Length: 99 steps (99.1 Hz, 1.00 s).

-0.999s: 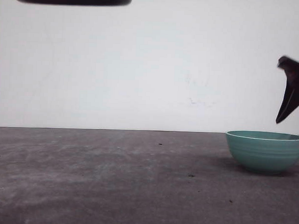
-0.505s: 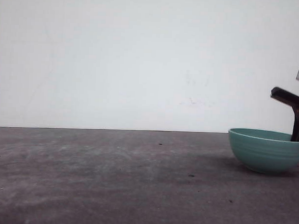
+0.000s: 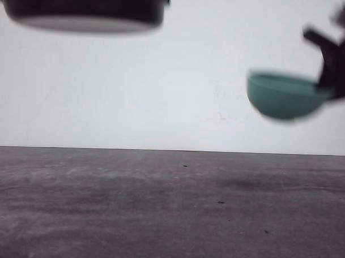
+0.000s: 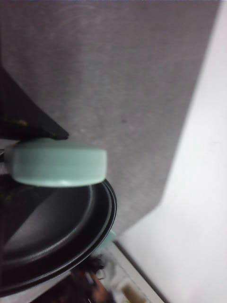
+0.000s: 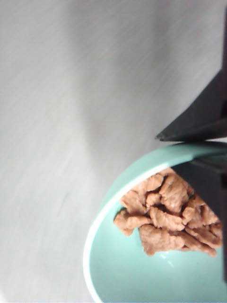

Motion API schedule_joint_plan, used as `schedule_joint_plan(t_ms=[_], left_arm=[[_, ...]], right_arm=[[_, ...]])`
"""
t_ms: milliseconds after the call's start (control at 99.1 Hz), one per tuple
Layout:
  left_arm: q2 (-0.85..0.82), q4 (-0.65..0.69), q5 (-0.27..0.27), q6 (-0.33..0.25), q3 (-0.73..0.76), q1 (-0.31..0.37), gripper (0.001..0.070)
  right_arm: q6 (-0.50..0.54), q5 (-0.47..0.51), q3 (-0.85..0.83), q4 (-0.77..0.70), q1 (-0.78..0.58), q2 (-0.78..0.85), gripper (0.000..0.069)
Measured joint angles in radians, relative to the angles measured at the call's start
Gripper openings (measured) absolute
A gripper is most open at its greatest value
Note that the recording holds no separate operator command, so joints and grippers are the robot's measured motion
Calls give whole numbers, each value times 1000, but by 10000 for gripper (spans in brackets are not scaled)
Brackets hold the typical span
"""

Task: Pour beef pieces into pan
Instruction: 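Lift the bowl with the right gripper and tip beef cubes into the pan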

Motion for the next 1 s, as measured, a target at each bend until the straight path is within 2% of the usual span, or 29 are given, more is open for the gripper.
schedule_joint_plan(t_ms=[222, 343, 464, 545, 656, 888, 999], left_arm=[[183, 29, 0, 8, 0, -81, 59], [255, 56, 0, 12, 0, -124, 59], [270, 114, 0, 10, 0, -161, 59], [270, 143, 0, 3, 0, -177, 59], [271, 135, 5, 0, 0, -185, 59], [272, 129, 80, -33, 37, -188, 59], [272, 131, 117, -62, 56, -188, 59]], right_arm=[[-37, 16, 145, -40, 175, -63, 24], [-77, 90, 186, -31, 303, -62, 24], [-178, 195, 187, 9, 448, -59, 24], [-278, 282, 187, 34, 548, -59, 24], [-450, 464, 187, 54, 675, -59, 24], [-863, 812, 187, 190, 866, -59, 24], [-1065, 932, 187, 296, 925, -59, 23]])
